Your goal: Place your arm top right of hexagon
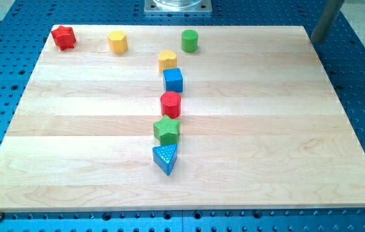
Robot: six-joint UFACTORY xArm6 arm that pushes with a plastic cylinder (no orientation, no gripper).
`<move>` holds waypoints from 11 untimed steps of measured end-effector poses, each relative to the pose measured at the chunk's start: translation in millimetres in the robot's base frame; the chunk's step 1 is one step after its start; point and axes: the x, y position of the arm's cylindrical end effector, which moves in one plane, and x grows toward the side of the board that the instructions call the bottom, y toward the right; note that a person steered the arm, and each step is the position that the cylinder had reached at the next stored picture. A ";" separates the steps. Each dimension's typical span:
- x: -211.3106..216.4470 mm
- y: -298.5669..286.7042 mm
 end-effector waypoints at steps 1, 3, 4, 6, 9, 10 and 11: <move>-6.0 0.0; -16.0 -23.8; -18.7 -108.4; -49.3 -207.3; -24.7 -416.3; -7.3 -442.6; -27.8 -458.9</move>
